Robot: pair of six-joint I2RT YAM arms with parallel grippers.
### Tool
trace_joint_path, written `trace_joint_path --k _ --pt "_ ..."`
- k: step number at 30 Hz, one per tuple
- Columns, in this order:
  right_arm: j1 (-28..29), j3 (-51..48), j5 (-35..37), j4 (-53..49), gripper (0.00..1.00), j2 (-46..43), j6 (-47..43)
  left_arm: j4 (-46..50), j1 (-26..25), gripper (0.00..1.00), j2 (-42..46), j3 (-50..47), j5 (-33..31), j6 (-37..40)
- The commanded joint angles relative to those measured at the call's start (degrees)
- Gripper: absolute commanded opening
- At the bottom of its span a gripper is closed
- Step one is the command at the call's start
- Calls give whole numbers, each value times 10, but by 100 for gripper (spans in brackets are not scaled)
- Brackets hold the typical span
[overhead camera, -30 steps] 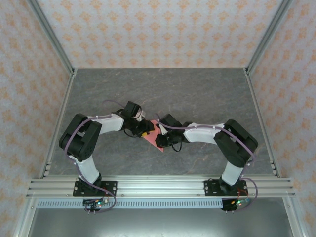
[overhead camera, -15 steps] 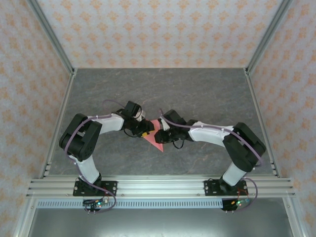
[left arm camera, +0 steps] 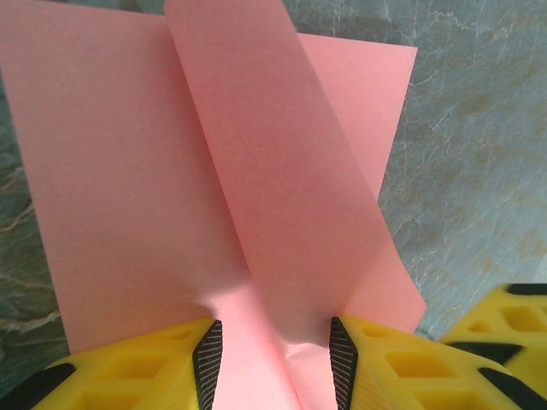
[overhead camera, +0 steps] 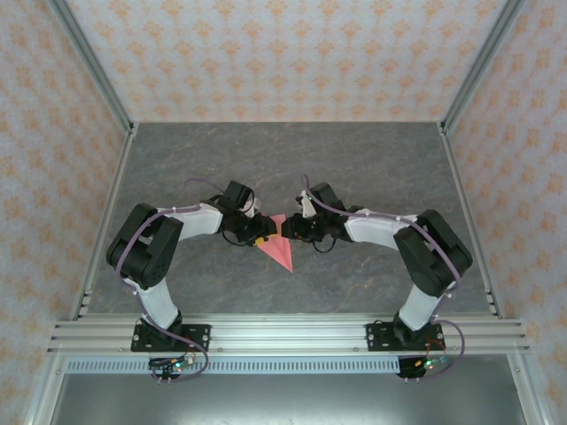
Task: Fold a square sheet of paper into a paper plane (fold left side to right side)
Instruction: Fourth fold the wing at the center of the table.
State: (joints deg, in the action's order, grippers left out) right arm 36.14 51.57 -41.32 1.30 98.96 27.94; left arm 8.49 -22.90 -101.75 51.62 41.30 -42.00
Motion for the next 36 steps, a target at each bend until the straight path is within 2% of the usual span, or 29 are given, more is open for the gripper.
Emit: trace_joint_path --k 1,7,18,36 --pt "2 7 -16 35 32 15 21 21 -3 42 -13 2 -39 7" --pt "2 9 -17 33 25 32 22 21 -3 42 -12 1 -40 7" --pt "2 13 -18 30 1 44 17 21 -3 42 -8 -2 -38 8" --pt "2 42 46 -45 0 51 -26 20 -3 42 -5 -6 -38 9"
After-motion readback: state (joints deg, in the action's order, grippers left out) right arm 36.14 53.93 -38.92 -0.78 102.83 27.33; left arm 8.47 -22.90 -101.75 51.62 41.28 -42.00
